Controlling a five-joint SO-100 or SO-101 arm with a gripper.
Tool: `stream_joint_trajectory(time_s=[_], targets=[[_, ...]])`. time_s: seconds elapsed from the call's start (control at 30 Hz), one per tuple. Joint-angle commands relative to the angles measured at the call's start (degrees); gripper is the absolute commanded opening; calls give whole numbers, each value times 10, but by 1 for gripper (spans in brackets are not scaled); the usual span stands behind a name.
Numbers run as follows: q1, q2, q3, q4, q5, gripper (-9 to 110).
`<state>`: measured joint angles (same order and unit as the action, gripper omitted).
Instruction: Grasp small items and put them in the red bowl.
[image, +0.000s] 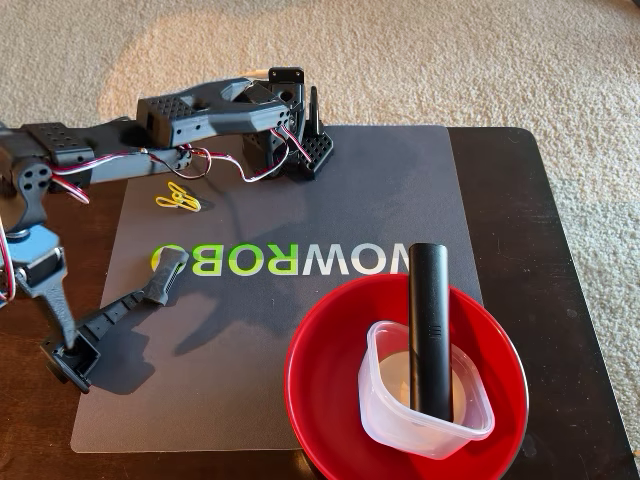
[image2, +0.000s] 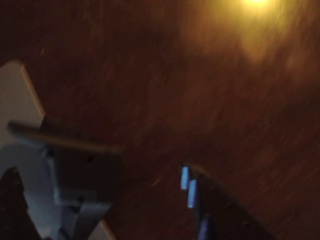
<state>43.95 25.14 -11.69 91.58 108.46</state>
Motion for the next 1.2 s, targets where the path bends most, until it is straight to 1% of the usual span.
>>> stream_joint_trajectory(time_s=[0.0,0.27,0.47,0.6,0.77,0.83,0.9,1.07,1.17], targets=[[-15,-1,-27,-12,47,44],[-15,-64,-27,-10,129,43],[-36,-89,-27,-14,130,41],[-53,-99,-33,-18,138,34],[-63,-106,-33,-33,139,34],[-63,-108,-33,-33,142,32],[-62,-111,-33,-34,143,27],[-64,-116,-33,-36,129,4],[-65,-116,-34,-36,123,2]])
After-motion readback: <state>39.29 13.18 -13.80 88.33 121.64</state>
